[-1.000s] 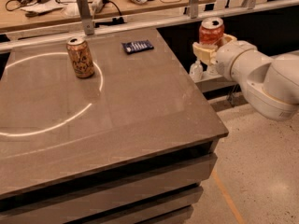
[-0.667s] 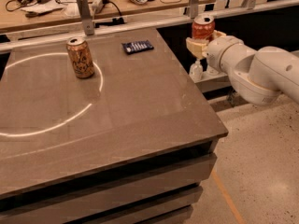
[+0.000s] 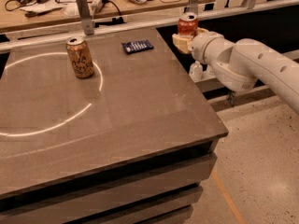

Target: Move coke can near rxbar blueberry

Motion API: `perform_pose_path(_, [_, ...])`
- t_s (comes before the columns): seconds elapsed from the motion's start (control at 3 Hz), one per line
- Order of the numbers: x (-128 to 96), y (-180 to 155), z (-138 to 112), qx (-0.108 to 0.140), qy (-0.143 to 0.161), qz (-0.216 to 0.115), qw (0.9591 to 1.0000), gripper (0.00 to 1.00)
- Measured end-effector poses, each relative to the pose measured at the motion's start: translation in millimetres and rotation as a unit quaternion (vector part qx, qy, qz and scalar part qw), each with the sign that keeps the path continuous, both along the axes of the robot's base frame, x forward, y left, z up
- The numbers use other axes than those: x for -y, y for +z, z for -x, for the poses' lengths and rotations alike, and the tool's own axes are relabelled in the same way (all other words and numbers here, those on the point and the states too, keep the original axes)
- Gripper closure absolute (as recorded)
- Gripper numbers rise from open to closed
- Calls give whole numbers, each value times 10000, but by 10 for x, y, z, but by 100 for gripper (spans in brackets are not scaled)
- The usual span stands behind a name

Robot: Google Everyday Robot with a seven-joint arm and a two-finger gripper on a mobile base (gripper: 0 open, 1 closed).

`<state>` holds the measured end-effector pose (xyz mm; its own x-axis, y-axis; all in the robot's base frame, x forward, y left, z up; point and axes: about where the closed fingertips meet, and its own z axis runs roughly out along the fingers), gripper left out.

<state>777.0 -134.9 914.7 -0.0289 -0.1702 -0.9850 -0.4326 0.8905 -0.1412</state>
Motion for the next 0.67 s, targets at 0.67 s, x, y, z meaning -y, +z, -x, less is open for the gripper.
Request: perform_pose_path(0.67, [-298,-184,-547,-134,365,-314,9988,100])
